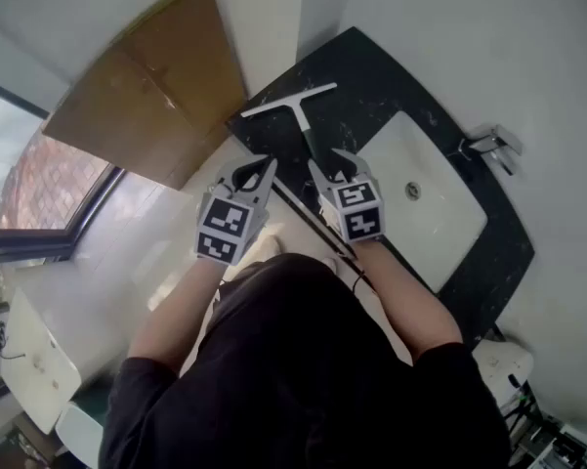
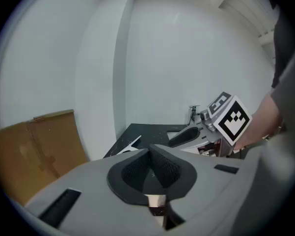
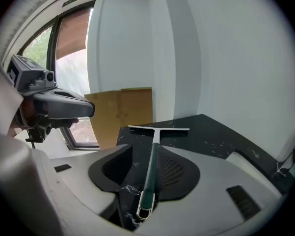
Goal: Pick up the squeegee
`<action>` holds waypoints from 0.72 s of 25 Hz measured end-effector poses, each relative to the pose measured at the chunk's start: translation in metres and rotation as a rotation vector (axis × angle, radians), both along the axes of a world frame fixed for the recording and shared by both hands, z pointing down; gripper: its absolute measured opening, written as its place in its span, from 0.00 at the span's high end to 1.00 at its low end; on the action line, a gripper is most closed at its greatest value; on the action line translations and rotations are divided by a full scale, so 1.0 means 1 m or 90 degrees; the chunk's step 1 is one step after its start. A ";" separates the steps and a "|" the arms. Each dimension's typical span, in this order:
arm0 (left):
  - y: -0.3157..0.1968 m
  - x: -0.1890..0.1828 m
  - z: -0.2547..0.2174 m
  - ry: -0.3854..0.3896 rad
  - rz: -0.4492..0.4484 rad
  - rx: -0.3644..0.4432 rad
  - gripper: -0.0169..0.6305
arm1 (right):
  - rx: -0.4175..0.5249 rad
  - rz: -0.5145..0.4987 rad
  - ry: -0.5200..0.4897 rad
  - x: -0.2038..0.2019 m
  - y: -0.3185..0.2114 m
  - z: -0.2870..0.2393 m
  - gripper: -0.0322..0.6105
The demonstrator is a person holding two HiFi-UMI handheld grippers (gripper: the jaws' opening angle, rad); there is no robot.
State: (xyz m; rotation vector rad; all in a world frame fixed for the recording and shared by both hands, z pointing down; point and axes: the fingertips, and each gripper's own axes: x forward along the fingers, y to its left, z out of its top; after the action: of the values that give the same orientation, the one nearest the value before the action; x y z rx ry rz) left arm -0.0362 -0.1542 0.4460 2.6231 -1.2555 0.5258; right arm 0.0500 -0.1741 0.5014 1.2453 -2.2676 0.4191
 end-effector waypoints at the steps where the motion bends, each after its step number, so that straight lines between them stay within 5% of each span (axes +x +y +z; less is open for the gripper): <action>1: -0.005 0.000 0.002 -0.002 0.004 -0.002 0.97 | -0.003 0.000 0.007 -0.003 -0.006 0.005 0.70; 18: -0.047 -0.008 0.022 -0.019 0.032 -0.021 0.97 | -0.069 0.023 0.069 -0.014 -0.063 0.068 0.70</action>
State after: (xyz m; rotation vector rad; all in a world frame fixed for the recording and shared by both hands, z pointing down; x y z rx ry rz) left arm -0.0438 -0.2008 0.4682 2.6349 -1.1826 0.5908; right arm 0.0356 -0.2373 0.5691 1.2250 -2.1061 0.4691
